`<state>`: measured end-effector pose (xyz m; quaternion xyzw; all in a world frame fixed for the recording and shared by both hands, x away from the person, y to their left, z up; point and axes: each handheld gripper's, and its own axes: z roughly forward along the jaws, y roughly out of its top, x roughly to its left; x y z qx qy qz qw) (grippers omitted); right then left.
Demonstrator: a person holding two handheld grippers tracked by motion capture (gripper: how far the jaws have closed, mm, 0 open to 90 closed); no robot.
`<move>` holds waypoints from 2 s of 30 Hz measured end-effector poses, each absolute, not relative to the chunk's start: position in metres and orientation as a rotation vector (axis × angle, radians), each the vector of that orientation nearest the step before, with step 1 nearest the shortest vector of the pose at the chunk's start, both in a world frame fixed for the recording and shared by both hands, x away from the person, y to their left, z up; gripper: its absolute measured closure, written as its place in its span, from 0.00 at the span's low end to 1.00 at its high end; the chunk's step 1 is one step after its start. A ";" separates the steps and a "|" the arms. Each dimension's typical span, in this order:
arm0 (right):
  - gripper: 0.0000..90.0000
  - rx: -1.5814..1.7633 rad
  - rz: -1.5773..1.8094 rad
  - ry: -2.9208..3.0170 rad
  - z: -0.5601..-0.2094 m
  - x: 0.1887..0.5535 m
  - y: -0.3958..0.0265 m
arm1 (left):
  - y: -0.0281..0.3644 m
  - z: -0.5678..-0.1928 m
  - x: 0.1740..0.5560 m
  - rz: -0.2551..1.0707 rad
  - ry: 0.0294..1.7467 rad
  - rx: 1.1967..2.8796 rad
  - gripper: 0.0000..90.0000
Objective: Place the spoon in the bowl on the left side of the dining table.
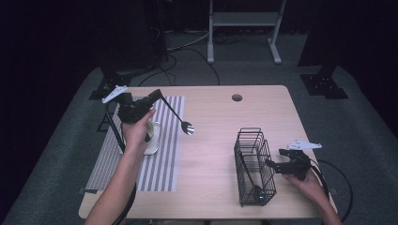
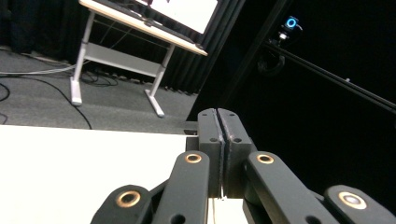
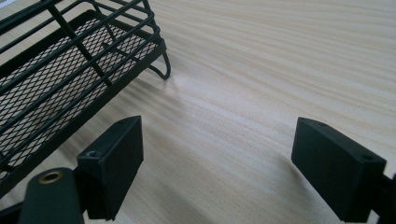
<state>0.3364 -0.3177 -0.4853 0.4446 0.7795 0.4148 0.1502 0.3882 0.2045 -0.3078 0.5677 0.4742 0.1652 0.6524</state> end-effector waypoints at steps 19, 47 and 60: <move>0.17 1.277 1.182 2.242 -0.485 0.336 -0.317 | 0.241 -0.312 0.386 0.442 1.152 1.244 0.99; 0.17 1.272 1.171 2.246 -0.485 0.337 -0.316 | 0.286 -0.320 0.382 0.518 1.249 1.190 0.99; 0.17 1.271 1.170 2.248 -0.485 0.337 -0.316 | 0.300 -0.322 0.379 0.552 1.281 1.187 0.99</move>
